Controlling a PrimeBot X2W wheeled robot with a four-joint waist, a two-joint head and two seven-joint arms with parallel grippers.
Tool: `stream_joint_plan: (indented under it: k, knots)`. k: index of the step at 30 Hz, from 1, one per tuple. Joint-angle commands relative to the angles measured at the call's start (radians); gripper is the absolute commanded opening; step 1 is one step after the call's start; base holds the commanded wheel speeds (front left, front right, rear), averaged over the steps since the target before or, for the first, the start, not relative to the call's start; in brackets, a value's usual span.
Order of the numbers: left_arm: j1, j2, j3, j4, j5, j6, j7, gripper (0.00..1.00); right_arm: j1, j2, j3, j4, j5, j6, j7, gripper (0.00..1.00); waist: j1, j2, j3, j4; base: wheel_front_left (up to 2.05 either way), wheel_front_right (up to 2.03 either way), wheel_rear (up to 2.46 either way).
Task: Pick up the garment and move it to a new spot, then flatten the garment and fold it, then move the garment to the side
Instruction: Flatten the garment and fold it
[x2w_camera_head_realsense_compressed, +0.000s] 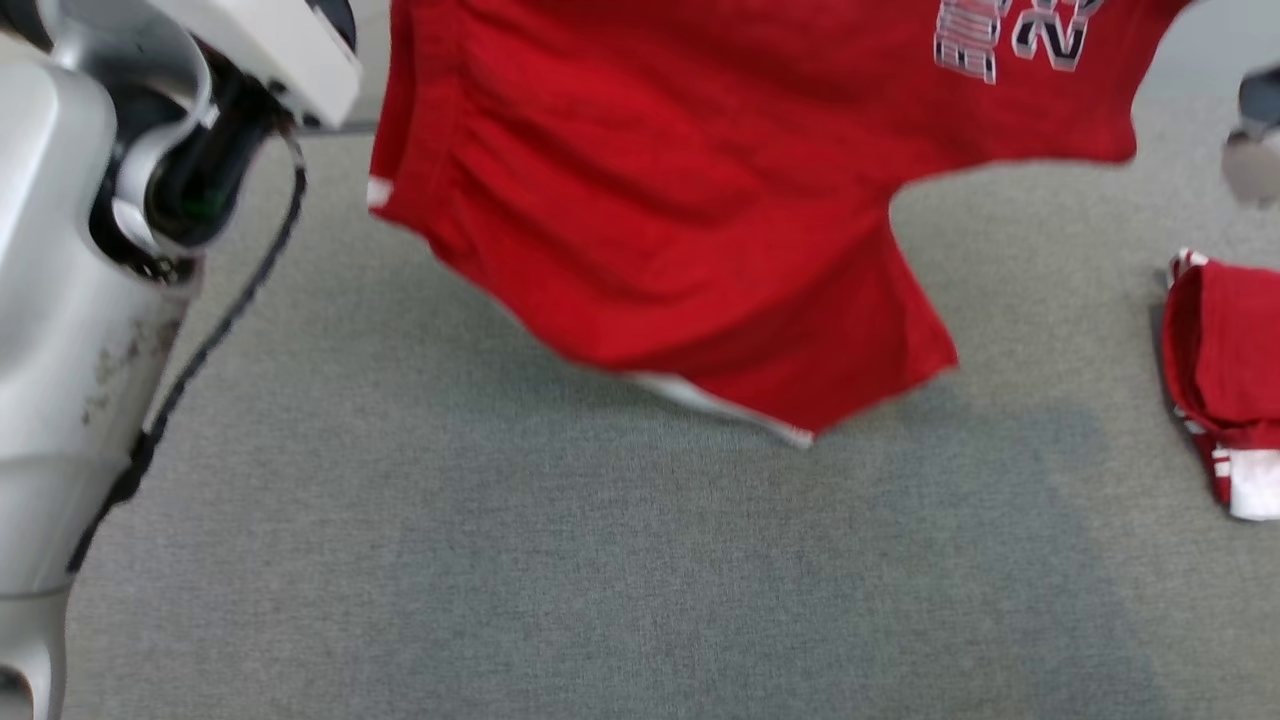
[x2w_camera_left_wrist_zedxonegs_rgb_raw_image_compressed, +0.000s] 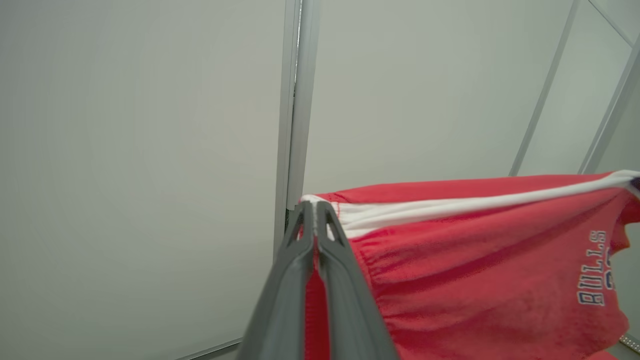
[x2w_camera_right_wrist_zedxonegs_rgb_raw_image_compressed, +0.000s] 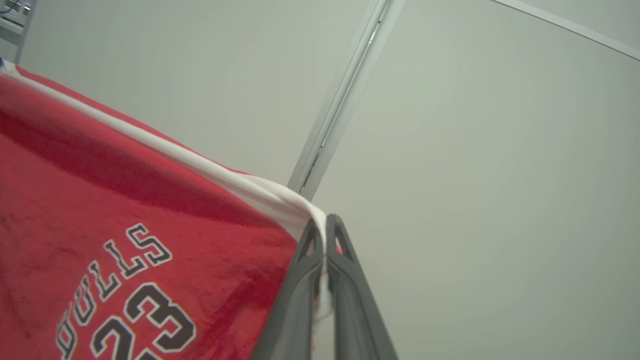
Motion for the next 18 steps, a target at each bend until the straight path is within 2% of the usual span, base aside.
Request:
stream_joint_plan:
  k: [1,4,5,10,14,18]
  knots:
    - [-0.034,0.004,0.005,0.032,0.016,0.002,-0.011,0.0,-0.06,-0.004,0.018,0.033,0.013,-0.003,0.001,0.0,0.0,-0.0001,0.103,-0.012,0.0,0.0,0.0]
    - [-0.129,-0.011,0.023,0.119,0.042,0.002,-0.047,0.0,-0.218,0.012,0.07,0.134,0.053,-0.003,0.003,0.0,0.0,-0.0001,0.176,-0.025,0.0,0.0,0.0]
    - [-0.201,-0.026,0.035,0.188,0.058,-0.003,-0.084,0.0,-0.342,0.007,0.102,0.21,0.034,-0.003,-0.019,0.0,0.0,-0.0001,0.222,-0.033,0.0,0.0,0.0]
    - [-0.359,-0.055,0.058,0.364,0.109,-0.021,-0.214,0.0,-0.58,0.062,0.134,0.416,-0.046,-0.003,-0.124,0.0,0.0,-0.0001,0.294,-0.054,0.0,0.0,0.0]
    - [-0.444,-0.08,0.061,0.477,0.134,-0.052,-0.315,0.0,-0.674,0.121,0.124,0.55,-0.11,-0.004,-0.224,0.0,0.0,-0.0001,0.333,-0.056,0.0,0.0,0.0]
    - [-0.445,-0.124,0.052,0.571,0.112,-0.124,-0.365,0.0,-0.665,0.183,0.138,0.649,-0.13,-0.004,-0.28,0.0,0.0,-0.0001,0.36,-0.045,0.0,0.0,0.0]
